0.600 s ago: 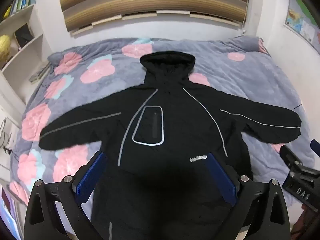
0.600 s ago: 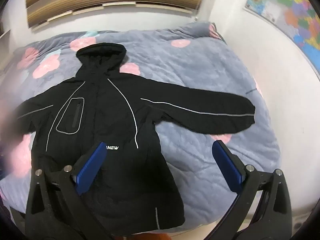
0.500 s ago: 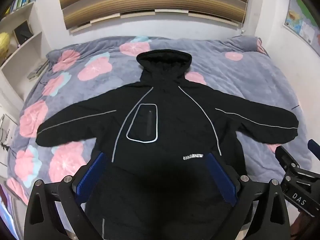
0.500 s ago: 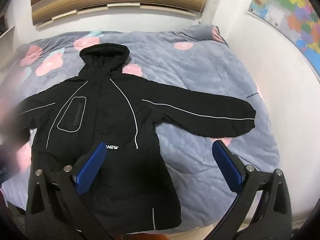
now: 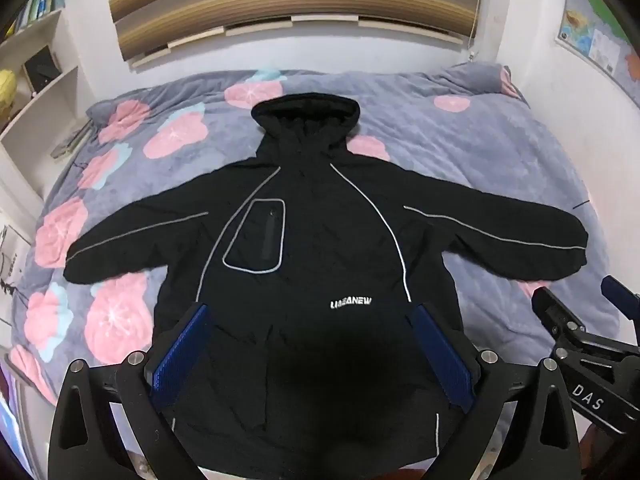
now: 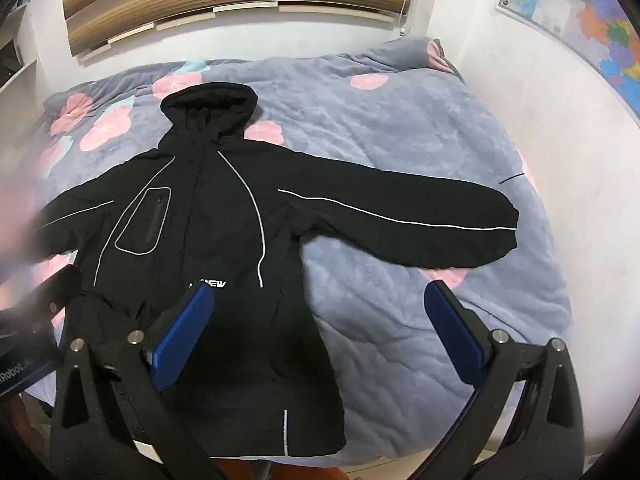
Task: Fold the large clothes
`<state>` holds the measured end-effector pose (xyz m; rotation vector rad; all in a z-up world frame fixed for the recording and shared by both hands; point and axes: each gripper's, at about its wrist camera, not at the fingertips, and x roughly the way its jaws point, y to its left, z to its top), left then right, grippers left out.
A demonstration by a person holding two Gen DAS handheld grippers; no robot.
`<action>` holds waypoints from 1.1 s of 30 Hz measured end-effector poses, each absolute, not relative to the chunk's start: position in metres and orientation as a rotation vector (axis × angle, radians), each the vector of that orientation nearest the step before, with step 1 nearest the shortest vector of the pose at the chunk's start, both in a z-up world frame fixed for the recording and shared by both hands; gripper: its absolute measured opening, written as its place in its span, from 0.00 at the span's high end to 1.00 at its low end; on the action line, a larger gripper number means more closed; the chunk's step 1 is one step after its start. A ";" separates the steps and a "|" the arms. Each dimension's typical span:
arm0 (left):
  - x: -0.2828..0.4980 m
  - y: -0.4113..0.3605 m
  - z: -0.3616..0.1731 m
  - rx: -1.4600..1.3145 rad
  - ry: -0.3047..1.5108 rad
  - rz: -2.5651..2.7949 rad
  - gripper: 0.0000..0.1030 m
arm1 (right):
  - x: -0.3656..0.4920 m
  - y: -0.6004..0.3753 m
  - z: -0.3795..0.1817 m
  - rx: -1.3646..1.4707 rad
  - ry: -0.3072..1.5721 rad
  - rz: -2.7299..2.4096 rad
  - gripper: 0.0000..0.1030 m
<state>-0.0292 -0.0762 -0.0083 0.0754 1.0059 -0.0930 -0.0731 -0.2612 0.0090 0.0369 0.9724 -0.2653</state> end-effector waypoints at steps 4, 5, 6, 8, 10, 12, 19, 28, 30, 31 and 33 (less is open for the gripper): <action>-0.033 -0.083 -0.011 0.085 1.010 -0.089 0.03 | -0.077 -0.275 0.003 0.057 0.984 -0.261 0.00; -0.033 -0.085 -0.011 0.085 1.012 -0.089 0.03 | -0.077 -0.277 0.003 0.063 0.988 -0.261 0.00; -0.033 -0.087 -0.012 0.085 1.016 -0.087 0.03 | -0.077 -0.280 0.003 0.068 0.992 -0.262 0.00; -0.033 -0.089 -0.013 0.089 1.018 -0.090 0.03 | -0.078 -0.284 0.002 0.079 0.996 -0.261 0.00; -0.035 -0.093 -0.013 0.097 1.017 -0.088 0.03 | -0.080 -0.289 0.002 0.085 0.993 -0.262 0.00; -0.037 -0.095 -0.014 0.101 1.017 -0.091 0.03 | -0.081 -0.291 0.003 0.083 0.989 -0.268 0.00; -0.038 -0.102 -0.019 0.106 1.035 -0.098 0.03 | -0.077 -0.299 0.000 0.086 0.998 -0.268 0.00; -0.030 -0.100 -0.023 0.108 1.041 -0.078 0.03 | -0.074 -0.305 -0.002 0.093 1.009 -0.274 0.00; -0.022 -0.101 -0.017 0.128 1.018 -0.078 0.03 | -0.073 -0.307 -0.001 0.089 1.003 -0.274 0.00; -0.018 -0.102 -0.013 0.135 1.006 -0.074 0.03 | -0.071 -0.309 0.000 0.084 0.999 -0.277 0.00; -0.007 -0.103 0.002 0.139 0.961 -0.070 0.03 | -0.070 -0.312 0.004 0.068 0.985 -0.290 0.00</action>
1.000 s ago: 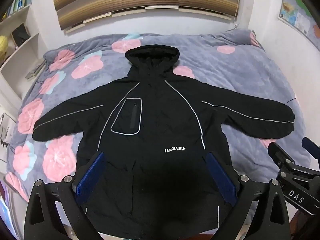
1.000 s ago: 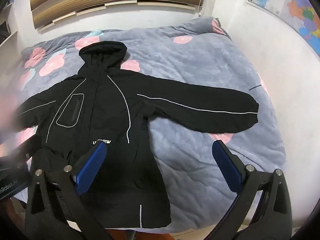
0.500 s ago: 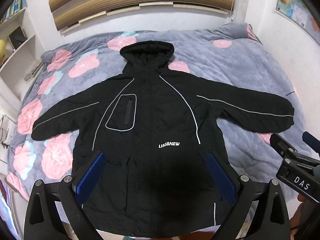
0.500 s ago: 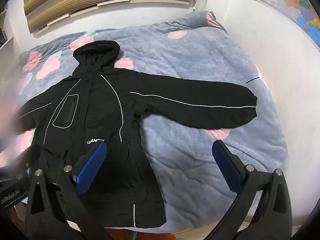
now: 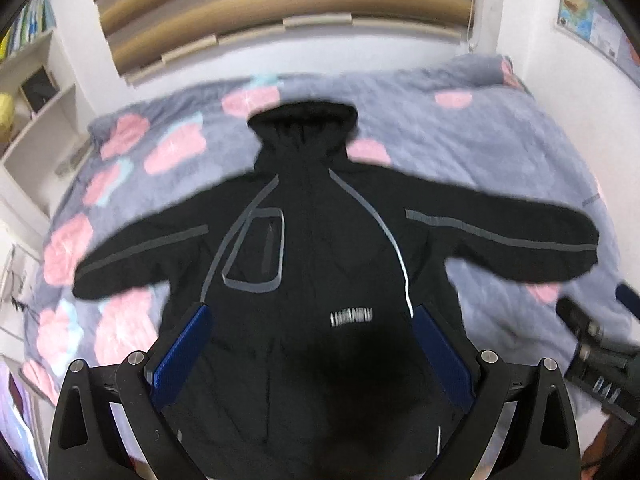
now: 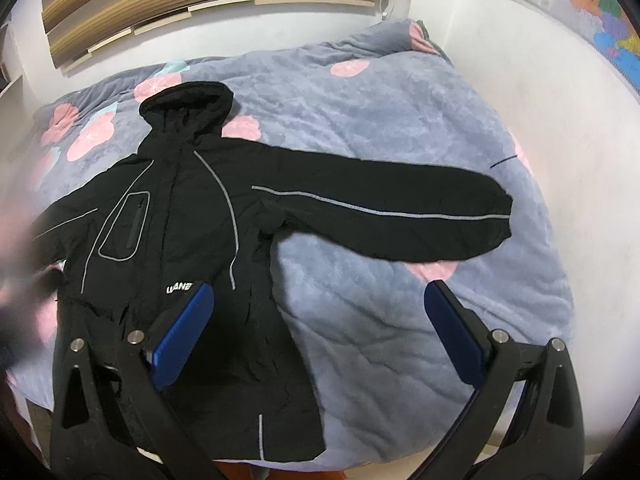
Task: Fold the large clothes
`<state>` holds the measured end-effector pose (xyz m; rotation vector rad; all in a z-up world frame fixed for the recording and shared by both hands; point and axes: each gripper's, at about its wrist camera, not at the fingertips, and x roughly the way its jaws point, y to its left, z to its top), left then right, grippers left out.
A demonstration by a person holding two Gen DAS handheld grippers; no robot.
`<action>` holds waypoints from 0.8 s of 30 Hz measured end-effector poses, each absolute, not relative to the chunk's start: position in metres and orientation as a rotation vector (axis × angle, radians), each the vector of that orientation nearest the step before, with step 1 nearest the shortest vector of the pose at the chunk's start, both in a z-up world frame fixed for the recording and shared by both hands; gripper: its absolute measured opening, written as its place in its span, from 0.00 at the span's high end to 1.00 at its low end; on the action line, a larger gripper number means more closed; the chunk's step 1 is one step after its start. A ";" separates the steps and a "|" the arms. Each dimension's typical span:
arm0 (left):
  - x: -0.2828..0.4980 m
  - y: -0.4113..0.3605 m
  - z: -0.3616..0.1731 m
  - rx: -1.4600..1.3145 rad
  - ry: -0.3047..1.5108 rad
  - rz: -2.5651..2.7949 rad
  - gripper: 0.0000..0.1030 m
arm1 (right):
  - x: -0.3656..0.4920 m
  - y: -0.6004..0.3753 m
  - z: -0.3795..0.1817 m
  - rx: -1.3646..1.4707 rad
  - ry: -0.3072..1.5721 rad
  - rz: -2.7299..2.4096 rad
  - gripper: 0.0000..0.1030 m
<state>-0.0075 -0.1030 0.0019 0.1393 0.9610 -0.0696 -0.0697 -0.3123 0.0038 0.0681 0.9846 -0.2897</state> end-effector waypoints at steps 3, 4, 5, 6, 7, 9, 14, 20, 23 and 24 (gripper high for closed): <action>0.003 -0.103 0.020 0.129 0.915 -0.067 0.03 | -0.067 -0.318 0.010 0.066 0.968 -0.304 0.00; 0.006 -0.104 0.023 0.120 0.911 -0.068 0.03 | -0.065 -0.321 0.011 0.068 0.964 -0.309 0.00; 0.007 -0.104 0.024 0.110 0.910 -0.074 0.03 | -0.065 -0.322 0.012 0.069 0.962 -0.313 0.00; 0.009 -0.104 0.024 0.106 0.913 -0.077 0.03 | -0.064 -0.324 0.013 0.070 0.960 -0.316 0.00; 0.010 -0.105 0.024 0.105 0.918 -0.078 0.03 | -0.062 -0.326 0.013 0.071 0.957 -0.320 0.00; 0.013 -0.105 0.022 0.110 0.932 -0.083 0.03 | -0.059 -0.330 0.013 0.070 0.957 -0.328 0.00; 0.017 -0.096 0.023 0.085 0.936 -0.067 0.03 | -0.052 -0.335 0.006 0.073 0.967 -0.337 0.00; 0.019 -0.083 0.014 0.065 0.953 -0.044 0.03 | -0.042 -0.337 -0.002 0.060 0.977 -0.338 0.00; 0.025 -0.079 0.008 0.056 0.963 -0.036 0.03 | -0.038 -0.337 -0.006 0.052 0.986 -0.339 0.00; 0.027 -0.079 0.006 0.052 0.967 -0.037 0.03 | -0.036 -0.336 -0.007 0.051 0.990 -0.339 0.00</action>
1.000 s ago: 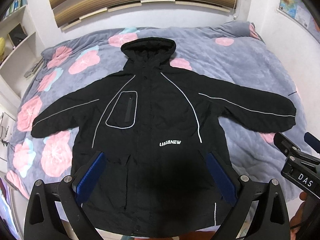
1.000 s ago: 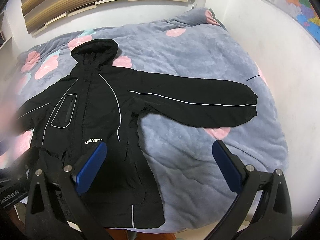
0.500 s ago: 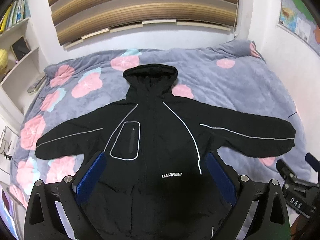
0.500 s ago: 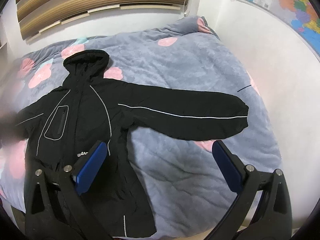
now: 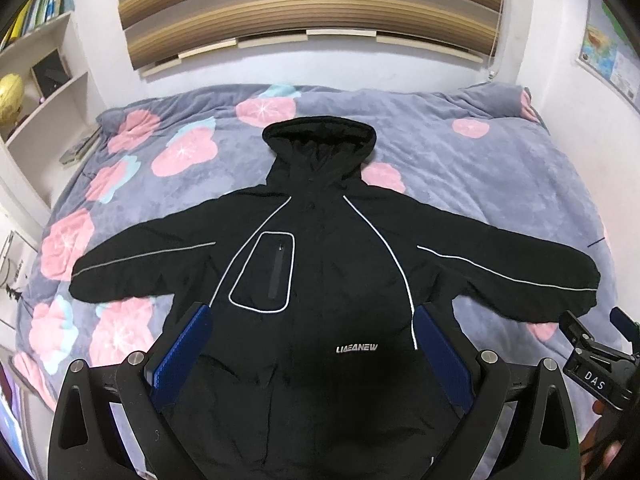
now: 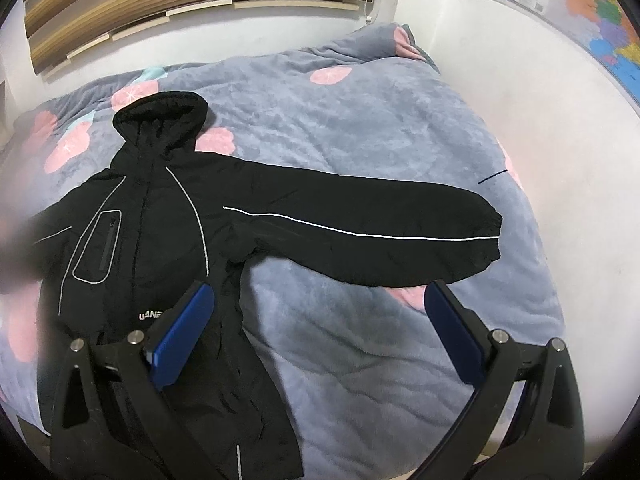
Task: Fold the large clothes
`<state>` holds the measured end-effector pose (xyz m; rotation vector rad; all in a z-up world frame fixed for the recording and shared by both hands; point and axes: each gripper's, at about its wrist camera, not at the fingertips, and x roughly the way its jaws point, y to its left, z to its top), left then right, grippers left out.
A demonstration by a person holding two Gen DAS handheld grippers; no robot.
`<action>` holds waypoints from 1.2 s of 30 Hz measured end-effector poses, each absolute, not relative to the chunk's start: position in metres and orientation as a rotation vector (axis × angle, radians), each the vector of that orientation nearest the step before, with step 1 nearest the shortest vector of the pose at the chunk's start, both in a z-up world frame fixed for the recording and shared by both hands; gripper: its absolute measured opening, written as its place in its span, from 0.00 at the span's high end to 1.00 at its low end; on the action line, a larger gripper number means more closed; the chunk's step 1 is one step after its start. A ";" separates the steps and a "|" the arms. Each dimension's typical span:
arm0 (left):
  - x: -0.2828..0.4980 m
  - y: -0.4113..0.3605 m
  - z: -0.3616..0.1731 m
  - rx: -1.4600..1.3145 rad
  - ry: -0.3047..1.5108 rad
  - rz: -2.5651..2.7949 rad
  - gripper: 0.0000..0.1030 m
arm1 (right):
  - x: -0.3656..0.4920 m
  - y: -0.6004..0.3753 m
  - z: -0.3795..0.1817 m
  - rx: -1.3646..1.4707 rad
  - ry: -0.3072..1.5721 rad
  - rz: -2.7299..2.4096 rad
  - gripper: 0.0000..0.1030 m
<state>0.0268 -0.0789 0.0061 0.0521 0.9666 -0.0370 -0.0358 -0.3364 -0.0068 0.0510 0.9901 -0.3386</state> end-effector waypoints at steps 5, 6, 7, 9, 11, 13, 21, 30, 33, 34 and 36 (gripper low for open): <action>0.038 -0.080 -0.005 0.037 0.999 -0.045 0.03 | -0.032 -0.338 -0.011 0.038 1.004 -0.340 0.00; 0.040 -0.081 -0.007 0.037 1.003 -0.047 0.03 | -0.031 -0.339 -0.011 0.038 1.005 -0.342 0.00; 0.041 -0.083 -0.008 0.039 1.006 -0.048 0.03 | -0.031 -0.340 -0.011 0.039 1.006 -0.344 0.00; 0.045 -0.086 -0.011 0.046 1.013 -0.052 0.03 | -0.028 -0.344 -0.013 0.048 1.012 -0.349 0.00; 0.048 -0.089 -0.014 0.053 1.019 -0.057 0.03 | -0.026 -0.347 -0.015 0.057 1.018 -0.355 0.00; 0.050 -0.092 -0.016 0.057 1.025 -0.059 0.03 | -0.025 -0.351 -0.018 0.063 1.024 -0.362 0.00; 0.063 -0.099 -0.036 0.081 1.046 -0.051 0.03 | -0.017 -0.392 -0.044 0.144 1.057 -0.402 0.00; 0.089 -0.106 -0.065 0.086 1.112 -0.041 0.03 | -0.042 -0.542 -0.110 0.437 1.039 -0.576 0.02; 0.098 -0.111 -0.077 0.098 1.144 -0.040 0.03 | -0.051 -0.592 -0.125 0.555 1.011 -0.612 0.14; 0.101 -0.113 -0.079 0.103 1.151 -0.042 0.03 | -0.052 -0.603 -0.128 0.585 1.000 -0.614 0.15; 0.107 -0.119 -0.086 0.117 1.161 -0.045 0.03 | -0.052 -0.623 -0.136 0.636 0.979 -0.618 0.17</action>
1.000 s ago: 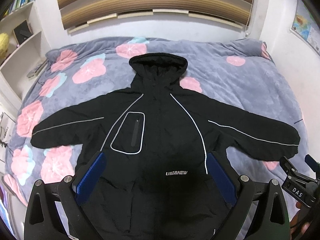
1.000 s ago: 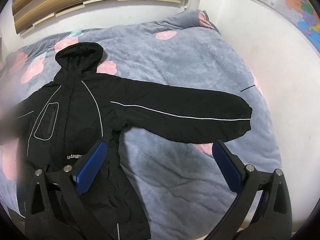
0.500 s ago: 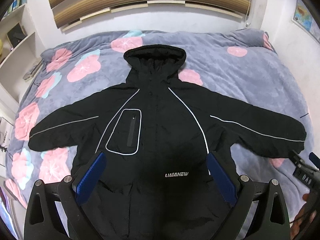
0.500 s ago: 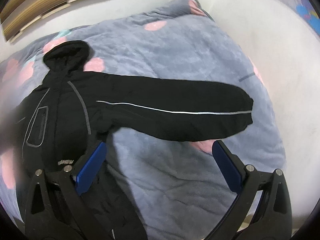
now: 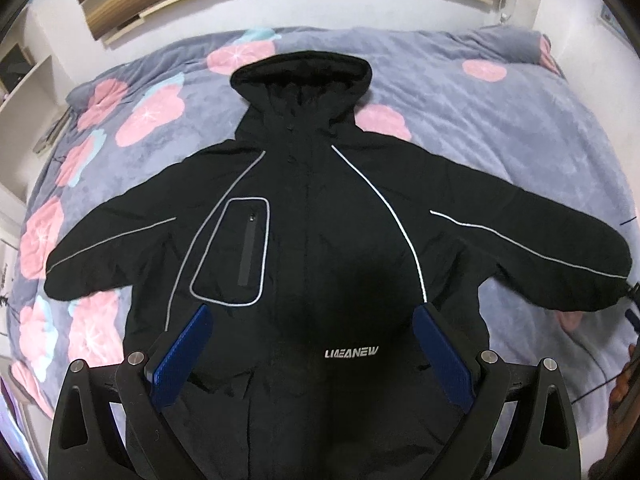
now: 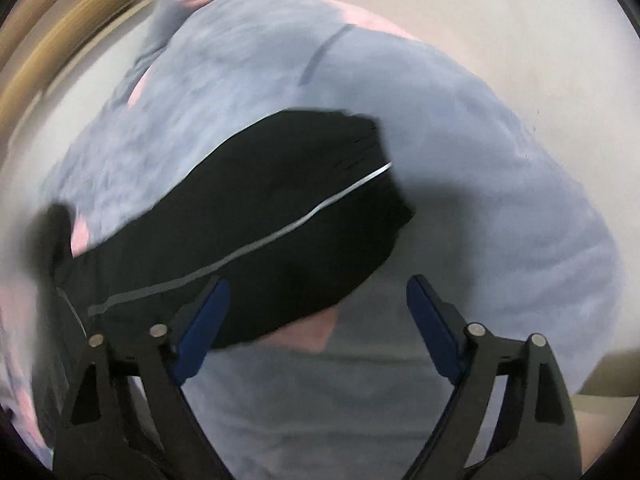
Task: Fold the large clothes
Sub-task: 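Grasp the black jacket's sleeve cuff with the right gripper and lift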
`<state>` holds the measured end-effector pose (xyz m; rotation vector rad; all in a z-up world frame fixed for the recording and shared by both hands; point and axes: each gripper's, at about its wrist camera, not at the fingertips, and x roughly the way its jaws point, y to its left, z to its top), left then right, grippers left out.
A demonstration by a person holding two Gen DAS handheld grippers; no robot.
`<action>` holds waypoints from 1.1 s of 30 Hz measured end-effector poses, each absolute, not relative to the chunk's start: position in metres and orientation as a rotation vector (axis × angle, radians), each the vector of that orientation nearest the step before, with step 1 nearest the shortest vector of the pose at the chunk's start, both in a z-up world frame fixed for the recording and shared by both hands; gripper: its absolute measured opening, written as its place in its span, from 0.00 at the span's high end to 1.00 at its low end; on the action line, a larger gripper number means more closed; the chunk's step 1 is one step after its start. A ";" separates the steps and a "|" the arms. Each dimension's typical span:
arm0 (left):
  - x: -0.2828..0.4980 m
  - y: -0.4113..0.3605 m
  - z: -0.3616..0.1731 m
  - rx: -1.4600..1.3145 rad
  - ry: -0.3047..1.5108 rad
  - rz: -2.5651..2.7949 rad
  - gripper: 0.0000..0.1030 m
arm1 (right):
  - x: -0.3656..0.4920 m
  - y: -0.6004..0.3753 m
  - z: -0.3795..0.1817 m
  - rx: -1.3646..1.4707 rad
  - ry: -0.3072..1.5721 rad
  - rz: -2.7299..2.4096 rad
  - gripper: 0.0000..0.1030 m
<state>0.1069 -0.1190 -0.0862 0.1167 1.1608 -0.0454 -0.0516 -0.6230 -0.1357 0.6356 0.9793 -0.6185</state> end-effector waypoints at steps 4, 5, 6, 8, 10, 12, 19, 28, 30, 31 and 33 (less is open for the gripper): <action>0.120 -0.136 -0.101 0.159 1.181 -0.065 0.03 | -0.040 -0.642 -0.152 0.682 0.980 -0.615 0.17; 0.123 -0.141 -0.104 0.169 1.181 -0.073 0.03 | -0.035 -0.645 -0.158 0.680 0.994 -0.630 0.17; 0.127 -0.146 -0.106 0.176 1.182 -0.083 0.03 | -0.031 -0.647 -0.165 0.696 1.006 -0.629 0.17; 0.134 -0.157 -0.113 0.191 1.181 -0.112 0.03 | -0.025 -0.650 -0.177 0.730 1.012 -0.604 0.21; 0.142 -0.169 -0.123 0.201 1.168 -0.158 0.03 | -0.019 -0.650 -0.184 0.732 1.031 -0.580 0.43; 0.153 -0.185 -0.137 0.189 1.165 -0.228 0.03 | -0.015 -0.640 -0.175 0.702 1.032 -0.550 0.85; 0.185 -0.238 -0.193 0.076 1.234 -0.441 0.10 | -0.021 -0.614 -0.074 0.502 0.833 -0.519 0.88; 0.197 -0.289 -0.303 0.212 1.427 -0.411 0.09 | 0.020 -0.651 -0.146 0.557 1.025 -0.602 0.88; 0.194 -0.288 -0.297 0.202 1.415 -0.426 0.09 | 0.020 -0.654 -0.153 0.569 1.039 -0.607 0.89; 0.193 -0.285 -0.290 0.191 1.405 -0.438 0.09 | 0.020 -0.652 -0.150 0.564 1.034 -0.602 0.89; 0.189 -0.278 -0.276 0.175 1.378 -0.451 0.09 | 0.021 -0.639 -0.132 0.523 1.003 -0.578 0.89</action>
